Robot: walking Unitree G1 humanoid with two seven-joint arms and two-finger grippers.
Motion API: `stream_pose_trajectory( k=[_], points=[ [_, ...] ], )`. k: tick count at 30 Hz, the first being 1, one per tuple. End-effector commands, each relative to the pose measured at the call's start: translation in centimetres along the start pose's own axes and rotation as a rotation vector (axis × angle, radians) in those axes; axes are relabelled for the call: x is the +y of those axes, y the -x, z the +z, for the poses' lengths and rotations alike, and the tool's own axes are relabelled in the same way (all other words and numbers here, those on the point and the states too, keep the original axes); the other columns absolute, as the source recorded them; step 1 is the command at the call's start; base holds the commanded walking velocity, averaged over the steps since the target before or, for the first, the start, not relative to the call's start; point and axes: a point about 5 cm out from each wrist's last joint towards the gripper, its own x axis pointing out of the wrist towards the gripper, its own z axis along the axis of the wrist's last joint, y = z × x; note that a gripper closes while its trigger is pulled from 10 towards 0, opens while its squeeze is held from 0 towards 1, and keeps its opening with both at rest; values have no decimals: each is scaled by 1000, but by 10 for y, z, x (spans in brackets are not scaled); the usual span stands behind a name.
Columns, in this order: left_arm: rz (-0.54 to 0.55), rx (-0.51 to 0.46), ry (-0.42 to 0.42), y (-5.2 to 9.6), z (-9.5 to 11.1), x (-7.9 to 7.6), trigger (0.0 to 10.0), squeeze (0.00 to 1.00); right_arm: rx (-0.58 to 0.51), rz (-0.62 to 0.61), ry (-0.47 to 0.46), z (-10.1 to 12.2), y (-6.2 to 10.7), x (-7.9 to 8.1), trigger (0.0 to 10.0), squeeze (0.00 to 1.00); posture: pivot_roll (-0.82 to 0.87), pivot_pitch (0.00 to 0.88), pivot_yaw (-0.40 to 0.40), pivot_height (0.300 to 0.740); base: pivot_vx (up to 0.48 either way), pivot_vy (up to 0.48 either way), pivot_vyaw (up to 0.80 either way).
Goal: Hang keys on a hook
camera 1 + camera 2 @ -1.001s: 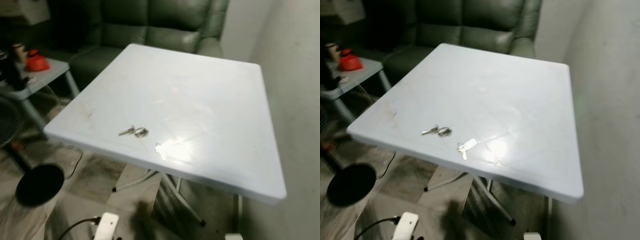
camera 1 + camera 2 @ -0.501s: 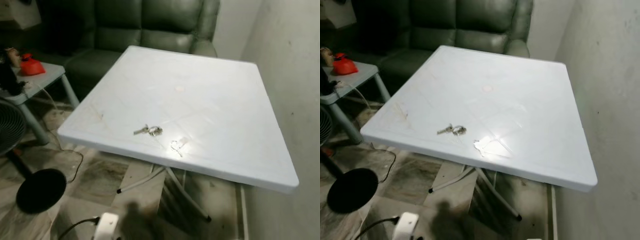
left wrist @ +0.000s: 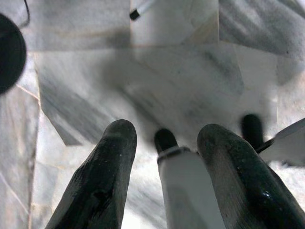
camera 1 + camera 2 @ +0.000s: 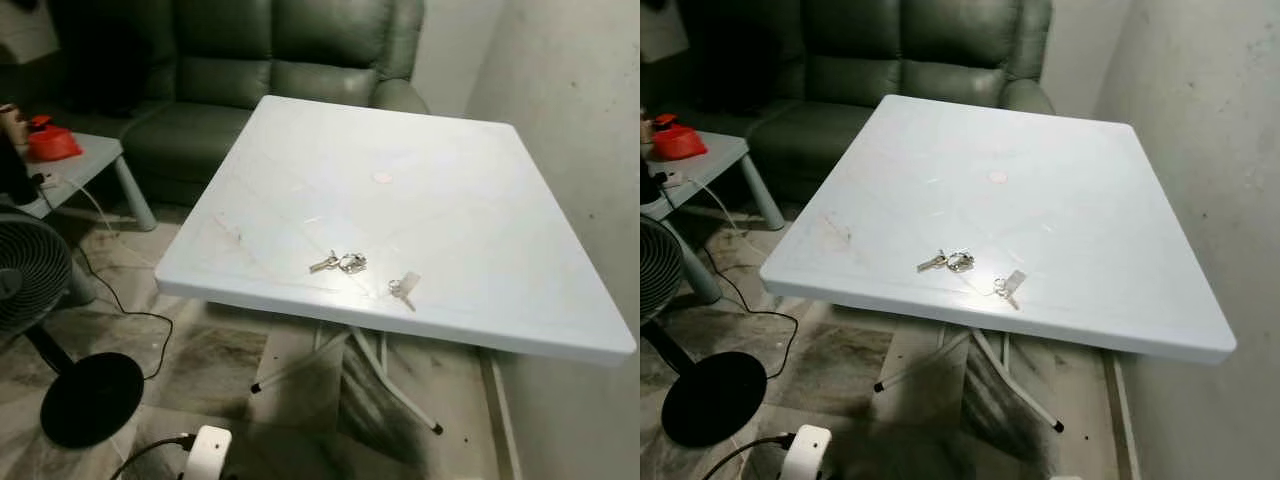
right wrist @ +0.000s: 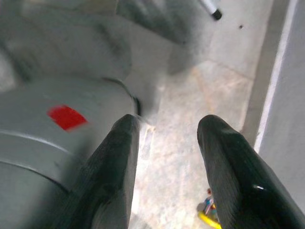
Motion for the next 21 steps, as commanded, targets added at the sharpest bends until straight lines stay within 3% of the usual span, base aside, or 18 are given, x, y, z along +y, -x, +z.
stream_pose_trajectory(
  k=[1,15,21],
  points=[
    [-20,-4,-3,-1,2,-9,10000,0,19,-5,-2,-6,2,-2,10000,0,-136,0,-22,740,0,480,0],
    [-17,-5,-2,-2,3,-9,10000,0,32,-8,-3,-9,3,-4,10000,0,-136,0,-24,740,0,349,0],
    [-16,-12,-4,-2,4,-9,10000,0,35,-10,-6,-10,3,-5,10000,0,-135,0,-26,740,0,0,0]
  ],
)
